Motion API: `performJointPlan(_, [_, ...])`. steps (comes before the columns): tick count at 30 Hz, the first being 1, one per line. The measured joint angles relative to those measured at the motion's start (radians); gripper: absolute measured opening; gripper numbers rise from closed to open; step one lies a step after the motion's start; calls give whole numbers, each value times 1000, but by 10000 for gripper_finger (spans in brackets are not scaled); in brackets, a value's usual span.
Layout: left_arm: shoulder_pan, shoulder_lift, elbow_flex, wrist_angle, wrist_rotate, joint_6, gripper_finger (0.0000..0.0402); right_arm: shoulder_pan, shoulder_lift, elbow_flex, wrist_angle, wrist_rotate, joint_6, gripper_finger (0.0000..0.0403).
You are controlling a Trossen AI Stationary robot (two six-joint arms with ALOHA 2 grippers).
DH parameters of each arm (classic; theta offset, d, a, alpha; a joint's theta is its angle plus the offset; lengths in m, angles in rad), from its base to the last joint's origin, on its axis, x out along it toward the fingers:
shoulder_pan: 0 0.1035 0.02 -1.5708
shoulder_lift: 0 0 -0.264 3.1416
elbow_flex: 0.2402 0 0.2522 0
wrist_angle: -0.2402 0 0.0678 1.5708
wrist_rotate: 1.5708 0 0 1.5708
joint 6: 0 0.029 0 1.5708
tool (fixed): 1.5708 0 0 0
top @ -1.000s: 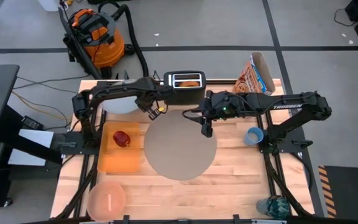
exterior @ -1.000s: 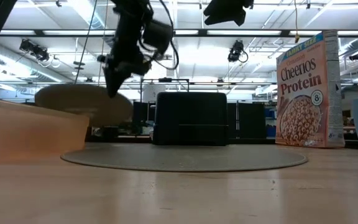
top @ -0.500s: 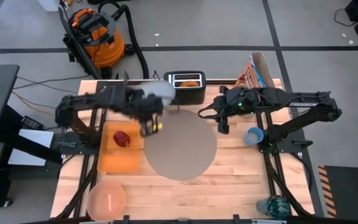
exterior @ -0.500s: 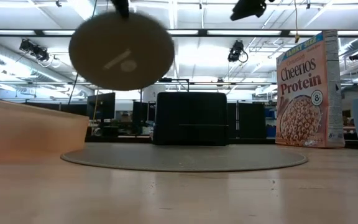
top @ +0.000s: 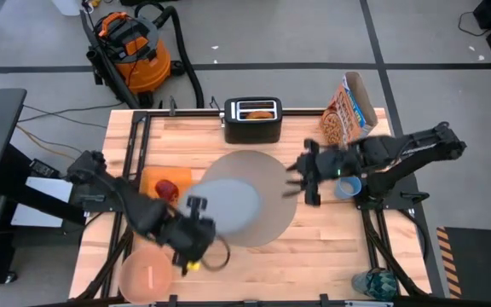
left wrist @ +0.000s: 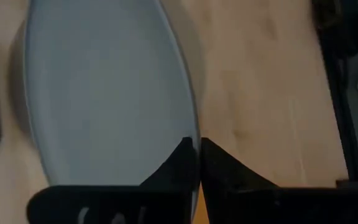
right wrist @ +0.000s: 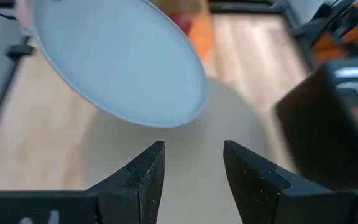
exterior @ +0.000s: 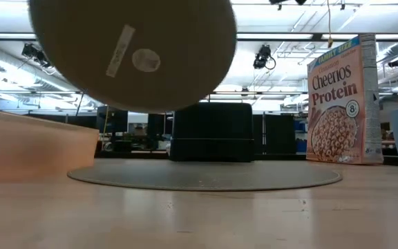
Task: Arrange a breakfast setting
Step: Put the light blue plate onto the gray placemat
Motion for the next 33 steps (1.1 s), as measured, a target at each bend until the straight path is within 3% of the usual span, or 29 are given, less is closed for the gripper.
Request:
performJointPlan(6, [-72,68,-61,237,-17,159,21,199,86,0,0,32,322,172])
performJointPlan(11, [-94,153,-65,237,22,257,21,348,194,0,2,32,631,172])
performJointPlan(17, [-126,225,-64,242,67,290,22,476,326,0,1,31,864,172])
performJointPlan(27, [-154,290,-62,227,67,248,23,509,414,0,5,39,918,172])
performJointPlan(33, [-165,324,-63,223,113,184,46,507,431,0,8,155,911,174])
